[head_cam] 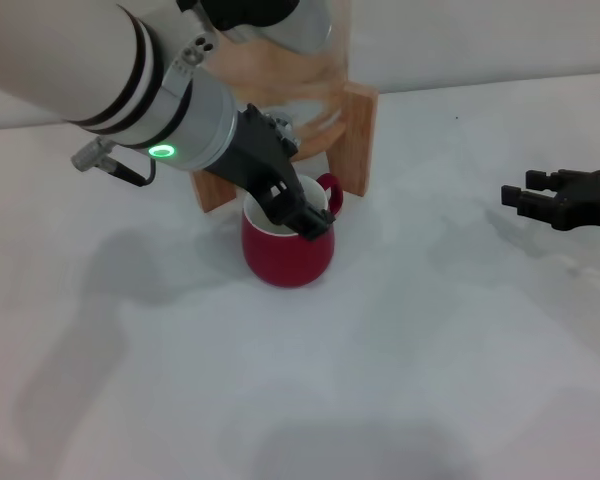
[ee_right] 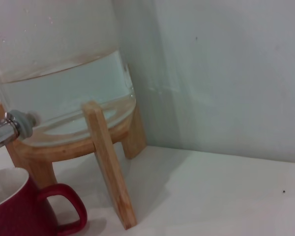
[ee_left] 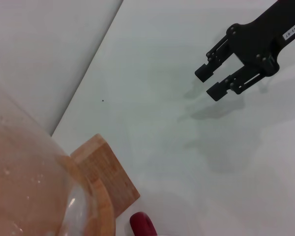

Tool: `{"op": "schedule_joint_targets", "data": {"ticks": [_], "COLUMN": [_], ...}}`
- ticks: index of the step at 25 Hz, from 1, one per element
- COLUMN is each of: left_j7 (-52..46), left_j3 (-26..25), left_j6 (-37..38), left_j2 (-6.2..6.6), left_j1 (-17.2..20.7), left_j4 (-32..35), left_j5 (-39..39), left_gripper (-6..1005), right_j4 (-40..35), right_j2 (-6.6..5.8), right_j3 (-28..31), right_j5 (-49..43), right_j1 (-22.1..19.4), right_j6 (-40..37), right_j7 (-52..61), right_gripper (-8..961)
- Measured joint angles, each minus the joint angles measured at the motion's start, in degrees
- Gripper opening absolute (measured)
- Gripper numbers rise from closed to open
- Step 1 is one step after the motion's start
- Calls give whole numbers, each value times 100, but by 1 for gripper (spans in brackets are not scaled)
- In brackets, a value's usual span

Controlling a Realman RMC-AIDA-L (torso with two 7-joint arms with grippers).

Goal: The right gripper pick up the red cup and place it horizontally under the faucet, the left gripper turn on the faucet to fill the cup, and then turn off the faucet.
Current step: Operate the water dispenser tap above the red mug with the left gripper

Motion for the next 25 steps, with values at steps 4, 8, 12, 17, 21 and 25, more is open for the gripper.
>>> {"op": "schedule_joint_targets", "data": {"ticks": [4,8,12,17,21,25], "left_j7": [-8,-22,-47,-58,-72,-171], "left_j3": [6,14,17,4,8,8], "left_j6": [-43,-85,-124,-125,-110,-91], "left_j2": [-1,-3,-3,-6,-11,-6], "left_j1": [18,44,51,53,53,29], "left_j4": [-1,17,34,55,58,60], "left_j5": [-6,-21,-20,-6,19,27], "left_gripper": [876,876,876,876,876,876], "right_j4": [0,0,0,0,0,0], "right_j2": [-5,-7,-9,-9,-9,-9], "right_j3": [0,0,0,0,0,0], "right_j5": [0,0,0,0,0,0], "right_j1": [-7,3,6,7,0,-17], "right_j6": [0,0,1,2,3,3], "right_j7": [3,4,11,16,17,17], "right_gripper": [482,482,482,482,482,482]}}
